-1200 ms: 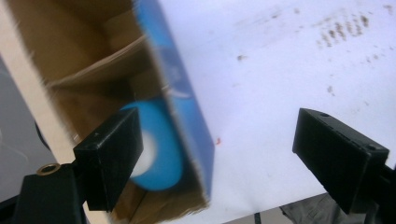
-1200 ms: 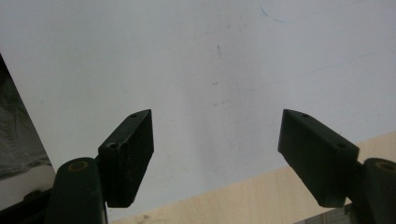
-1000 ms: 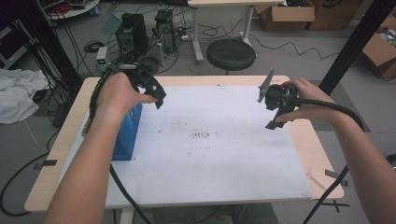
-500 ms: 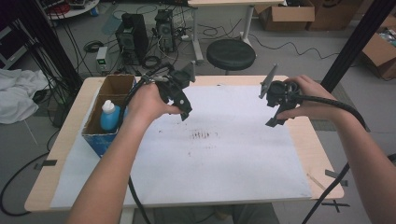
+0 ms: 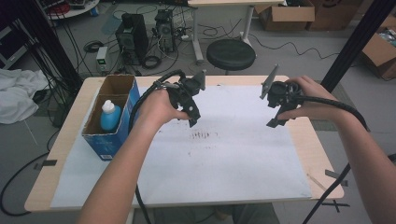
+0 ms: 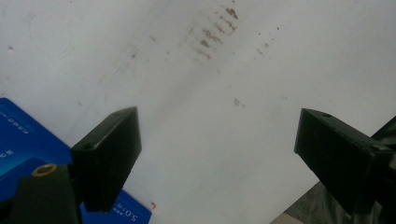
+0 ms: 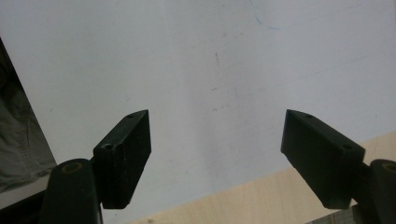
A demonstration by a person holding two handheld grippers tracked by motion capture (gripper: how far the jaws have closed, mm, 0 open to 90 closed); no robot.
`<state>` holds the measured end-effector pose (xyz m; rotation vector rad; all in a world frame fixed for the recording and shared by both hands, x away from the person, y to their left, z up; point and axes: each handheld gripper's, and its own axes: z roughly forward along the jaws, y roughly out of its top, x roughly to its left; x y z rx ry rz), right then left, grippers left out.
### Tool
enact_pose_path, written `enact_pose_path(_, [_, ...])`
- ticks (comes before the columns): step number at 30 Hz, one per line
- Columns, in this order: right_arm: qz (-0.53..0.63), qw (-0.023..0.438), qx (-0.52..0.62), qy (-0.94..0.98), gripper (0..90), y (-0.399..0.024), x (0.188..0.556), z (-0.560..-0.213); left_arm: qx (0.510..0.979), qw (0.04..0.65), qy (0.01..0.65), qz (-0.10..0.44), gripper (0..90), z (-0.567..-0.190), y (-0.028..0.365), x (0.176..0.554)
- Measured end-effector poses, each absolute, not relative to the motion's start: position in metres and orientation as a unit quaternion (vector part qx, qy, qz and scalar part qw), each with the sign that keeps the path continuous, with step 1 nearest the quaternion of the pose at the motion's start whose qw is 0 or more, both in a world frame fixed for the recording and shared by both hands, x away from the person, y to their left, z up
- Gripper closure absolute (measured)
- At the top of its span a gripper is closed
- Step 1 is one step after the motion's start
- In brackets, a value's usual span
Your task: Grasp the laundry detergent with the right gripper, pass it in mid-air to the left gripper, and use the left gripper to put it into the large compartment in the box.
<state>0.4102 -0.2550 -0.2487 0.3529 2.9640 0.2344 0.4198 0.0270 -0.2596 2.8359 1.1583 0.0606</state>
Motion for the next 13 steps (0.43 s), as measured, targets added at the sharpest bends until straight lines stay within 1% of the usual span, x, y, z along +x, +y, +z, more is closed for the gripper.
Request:
enact_pose_path(8, [0.082,0.075,0.122,0.986,24.4,-0.2574,0.4092,-0.2489,0.929,0.031,0.369,0.015,15.4,-0.2638,0.0226,0.4198])
enact_pose_path(13, [0.087,0.067,0.121,0.987,24.4,-0.2589,0.4078,-0.2499,0.929,0.033,0.369,0.014,15.4,-0.264,0.0212,0.4196])
